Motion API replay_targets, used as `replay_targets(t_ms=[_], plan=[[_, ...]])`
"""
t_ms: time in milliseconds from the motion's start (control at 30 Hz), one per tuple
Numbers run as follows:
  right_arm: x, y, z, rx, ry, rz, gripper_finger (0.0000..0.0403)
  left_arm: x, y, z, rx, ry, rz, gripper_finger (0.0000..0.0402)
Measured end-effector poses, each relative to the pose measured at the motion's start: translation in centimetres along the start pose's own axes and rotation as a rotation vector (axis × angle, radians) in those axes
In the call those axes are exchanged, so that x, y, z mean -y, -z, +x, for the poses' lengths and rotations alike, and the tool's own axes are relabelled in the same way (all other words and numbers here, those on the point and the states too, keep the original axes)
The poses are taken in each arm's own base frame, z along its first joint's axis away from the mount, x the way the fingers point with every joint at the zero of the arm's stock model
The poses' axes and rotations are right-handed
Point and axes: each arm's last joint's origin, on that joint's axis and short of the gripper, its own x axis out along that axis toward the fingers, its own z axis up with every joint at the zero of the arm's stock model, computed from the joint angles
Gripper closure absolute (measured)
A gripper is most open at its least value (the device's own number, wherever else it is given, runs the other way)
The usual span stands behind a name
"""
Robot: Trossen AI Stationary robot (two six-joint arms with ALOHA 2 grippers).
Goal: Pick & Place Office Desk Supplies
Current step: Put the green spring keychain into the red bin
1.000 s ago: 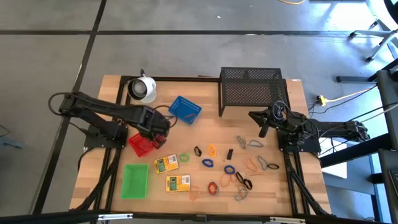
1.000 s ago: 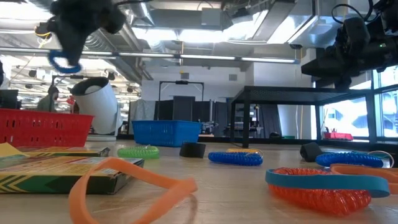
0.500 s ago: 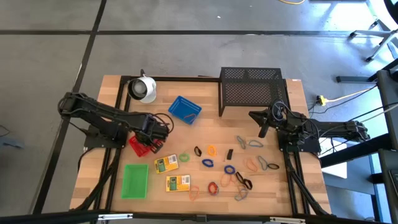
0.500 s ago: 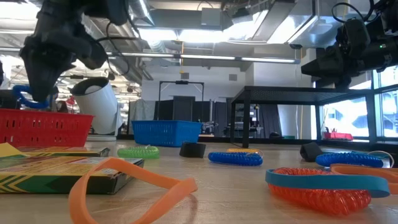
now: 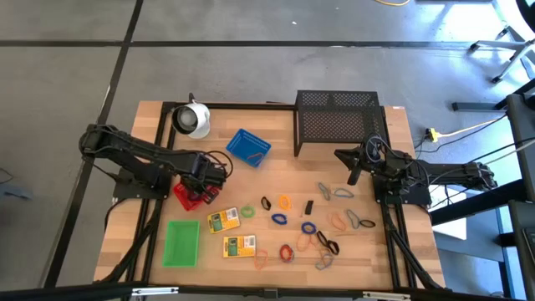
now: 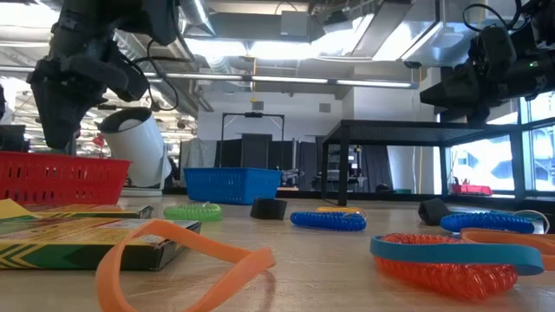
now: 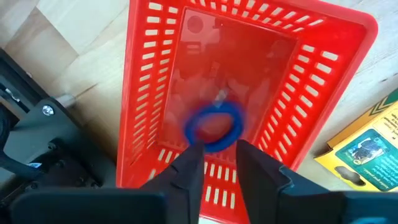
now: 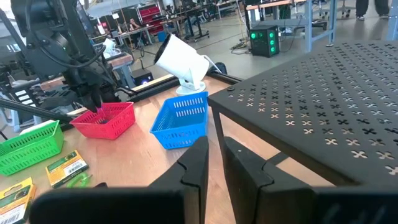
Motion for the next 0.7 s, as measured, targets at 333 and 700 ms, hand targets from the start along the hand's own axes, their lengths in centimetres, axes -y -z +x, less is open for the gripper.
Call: replay_targets(t_ms=[333,700], plan=[[0.0,0.0,0.0,0.0,0.0,0.0,0.0353,0.2,-0.5,-0.9,0.009,0.036,-0.033,0.0268],[0.0,0.0,0.0,0.0,0.0,0.0,0.0353,4.3,-3.9,-5.2,0.469,0.343,0.304,0.0273]])
